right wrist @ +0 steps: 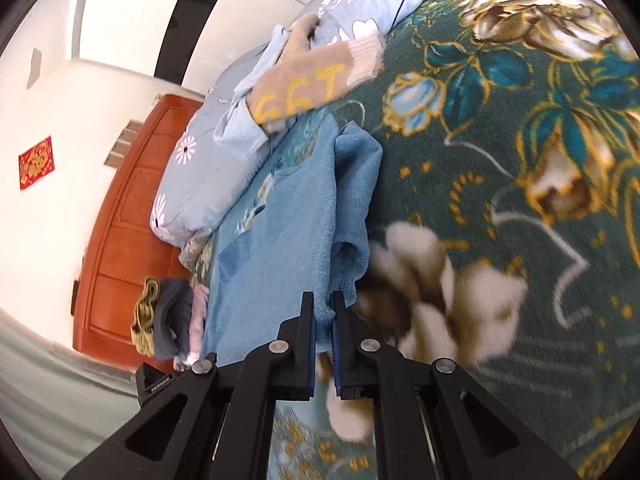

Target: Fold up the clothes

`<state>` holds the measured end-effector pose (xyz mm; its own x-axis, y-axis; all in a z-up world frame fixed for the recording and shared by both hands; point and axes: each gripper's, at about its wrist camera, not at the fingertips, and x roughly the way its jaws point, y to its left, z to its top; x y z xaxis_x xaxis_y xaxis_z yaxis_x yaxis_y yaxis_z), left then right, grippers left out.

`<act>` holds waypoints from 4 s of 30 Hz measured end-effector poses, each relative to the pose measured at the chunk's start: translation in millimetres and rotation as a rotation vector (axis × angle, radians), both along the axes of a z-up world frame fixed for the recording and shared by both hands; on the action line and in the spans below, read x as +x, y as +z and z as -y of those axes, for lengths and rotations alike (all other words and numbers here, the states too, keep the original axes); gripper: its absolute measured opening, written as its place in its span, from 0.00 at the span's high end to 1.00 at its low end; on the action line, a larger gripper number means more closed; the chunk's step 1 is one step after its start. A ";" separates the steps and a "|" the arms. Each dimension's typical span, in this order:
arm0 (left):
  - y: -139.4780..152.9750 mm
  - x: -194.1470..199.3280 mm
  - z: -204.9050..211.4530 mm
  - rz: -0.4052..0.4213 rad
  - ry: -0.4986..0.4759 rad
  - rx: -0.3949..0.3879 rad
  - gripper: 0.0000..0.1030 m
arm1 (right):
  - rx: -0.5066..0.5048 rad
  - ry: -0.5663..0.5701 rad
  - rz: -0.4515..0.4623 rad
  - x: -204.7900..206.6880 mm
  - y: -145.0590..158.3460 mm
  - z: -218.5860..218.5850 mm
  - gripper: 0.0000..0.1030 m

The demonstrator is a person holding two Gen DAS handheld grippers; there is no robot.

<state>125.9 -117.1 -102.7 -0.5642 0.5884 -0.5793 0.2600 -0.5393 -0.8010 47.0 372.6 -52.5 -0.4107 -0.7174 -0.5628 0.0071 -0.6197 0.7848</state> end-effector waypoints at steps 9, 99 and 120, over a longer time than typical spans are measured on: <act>-17.2 32.9 5.3 0.006 -0.039 0.000 0.94 | 0.049 0.061 0.062 21.8 -17.1 0.6 0.94; 59.0 -110.5 13.0 -0.079 -0.101 -0.460 0.95 | 0.133 0.008 -0.049 -117.4 -1.1 -28.0 0.93; 22.2 -35.9 -153.4 -0.079 -0.444 -0.482 0.94 | -0.005 0.076 0.043 -57.5 -26.4 -0.4 0.66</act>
